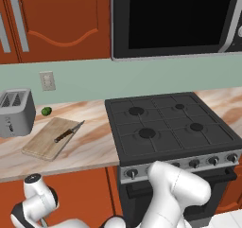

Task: Open the drawer on the left and place the cutting tools on the cutting board.

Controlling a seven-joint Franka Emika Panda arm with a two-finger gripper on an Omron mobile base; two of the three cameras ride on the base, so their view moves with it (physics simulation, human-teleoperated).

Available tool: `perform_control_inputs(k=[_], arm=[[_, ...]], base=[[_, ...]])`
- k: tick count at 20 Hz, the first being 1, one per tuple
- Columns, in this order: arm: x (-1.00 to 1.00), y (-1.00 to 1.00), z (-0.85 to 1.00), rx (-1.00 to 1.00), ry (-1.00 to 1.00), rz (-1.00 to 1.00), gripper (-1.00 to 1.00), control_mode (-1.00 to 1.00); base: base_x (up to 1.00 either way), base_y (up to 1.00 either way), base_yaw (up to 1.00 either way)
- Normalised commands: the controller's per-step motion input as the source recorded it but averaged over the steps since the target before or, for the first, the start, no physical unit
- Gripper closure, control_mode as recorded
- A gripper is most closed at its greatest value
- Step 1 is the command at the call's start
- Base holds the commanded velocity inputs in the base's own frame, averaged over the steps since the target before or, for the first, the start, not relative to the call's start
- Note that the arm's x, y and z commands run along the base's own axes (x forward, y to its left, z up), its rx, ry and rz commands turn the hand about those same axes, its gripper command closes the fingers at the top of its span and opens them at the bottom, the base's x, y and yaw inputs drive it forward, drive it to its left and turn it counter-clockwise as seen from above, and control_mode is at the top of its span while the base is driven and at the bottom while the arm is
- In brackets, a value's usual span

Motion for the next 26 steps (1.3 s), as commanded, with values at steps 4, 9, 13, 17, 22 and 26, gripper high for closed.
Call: perform_control_inputs(k=[4,9,13,17,22,26], arm=[[0.00,0.00,0.00,0.00,-0.06,0.00,1.00,-1.00],[0.00,0.00,0.04,0.00,-0.23,0.00,1.00,-1.00],[0.00,0.00,0.67,0.03,-0.39,-0.04,1.00,-1.00],[0.00,0.00,1.00,0.08,-0.39,-0.10,1.00,-1.00],[0.21,0.00,1.00,0.12,-0.27,-0.15,1.00,-1.00],[0.63,0.00,1.00,0.11,-0.18,-0.16,1.00,-1.00]], base=[[0.00,0.00,0.00],[0.00,0.00,0.00],[0.00,0.00,0.00],[0.00,0.00,0.00],[0.00,0.00,0.00],[0.00,0.00,0.00]])
